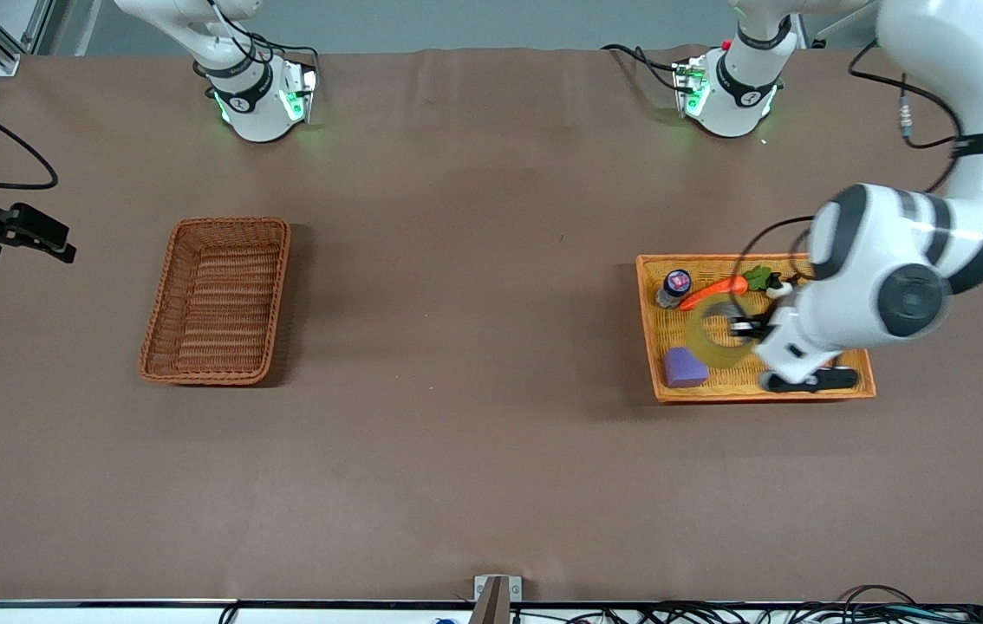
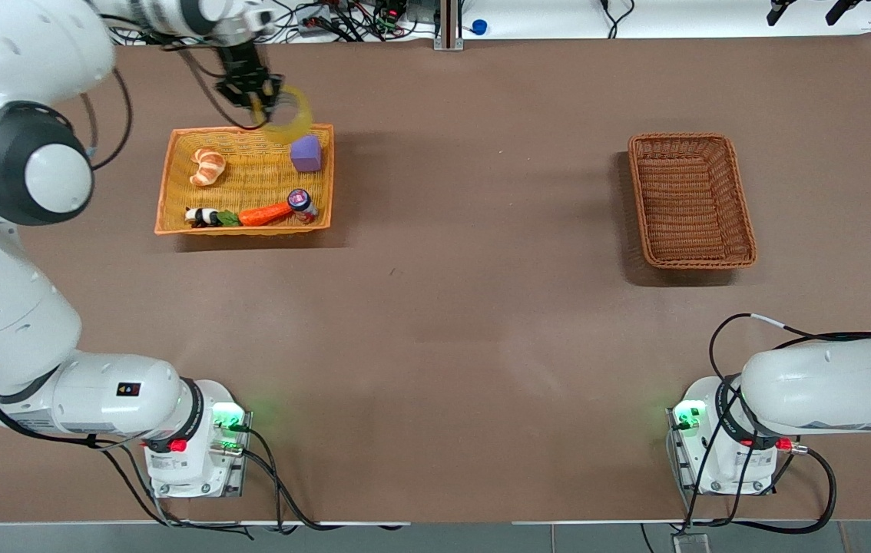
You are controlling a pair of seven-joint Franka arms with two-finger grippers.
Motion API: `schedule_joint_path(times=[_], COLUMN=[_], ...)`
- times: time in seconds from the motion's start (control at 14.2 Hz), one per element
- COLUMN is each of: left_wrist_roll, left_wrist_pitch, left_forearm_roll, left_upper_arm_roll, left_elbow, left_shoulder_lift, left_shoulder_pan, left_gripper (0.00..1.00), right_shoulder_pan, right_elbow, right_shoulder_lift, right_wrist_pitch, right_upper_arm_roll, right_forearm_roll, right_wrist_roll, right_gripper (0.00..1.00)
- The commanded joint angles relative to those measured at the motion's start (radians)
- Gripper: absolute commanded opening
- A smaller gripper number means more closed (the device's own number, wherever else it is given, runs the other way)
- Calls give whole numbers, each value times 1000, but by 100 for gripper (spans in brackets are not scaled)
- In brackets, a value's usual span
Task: Move tape to another basket
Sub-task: 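Close the left gripper on the tape roll rim and lift it, then carry the tape with the left gripper while the right gripper reaches over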
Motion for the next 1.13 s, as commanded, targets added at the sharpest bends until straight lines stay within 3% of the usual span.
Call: schedule_joint_path(times=[0.0, 0.21, 0.42, 0.71, 0.85, 0.92, 1.06], left_wrist_roll=[-128, -291, -330, -333, -342, -342, -350], left_wrist_pitch=[-21, -21, 17, 231, 276, 293, 340], left_forearm_roll=[12, -18, -104, -166, -166, -167, -172], left_upper_arm_roll=[0, -2, -3, -6, -3, -6, -6], left_elbow=[149, 299, 475, 497, 534, 563, 609], left_shoulder_lift=[110, 243, 392, 499, 556, 573, 625], left_shoulder_pan=[-143, -310, -433, -556, -608, -622, -666], left_gripper=[6, 6, 7, 14, 16, 23, 28], right_shoulder_pan=[-4, -9, -10, -7, -10, -12, -10], right_elbow=[-9, -9, -9, -9, -9, -9, -12], right_shoulder_lift=[-12, -10, -7, -5, -2, 1, 13], right_wrist_pitch=[6, 7, 7, 9, 14, 14, 27], right_upper_arm_roll=[6, 6, 5, 5, 5, 5, 5], right_forearm_roll=[1, 1, 1, 1, 1, 2, 1], right_wrist_roll=[-9, -8, -8, -8, -8, -8, -9], right_gripper=[100, 100, 100, 100, 100, 100, 100])
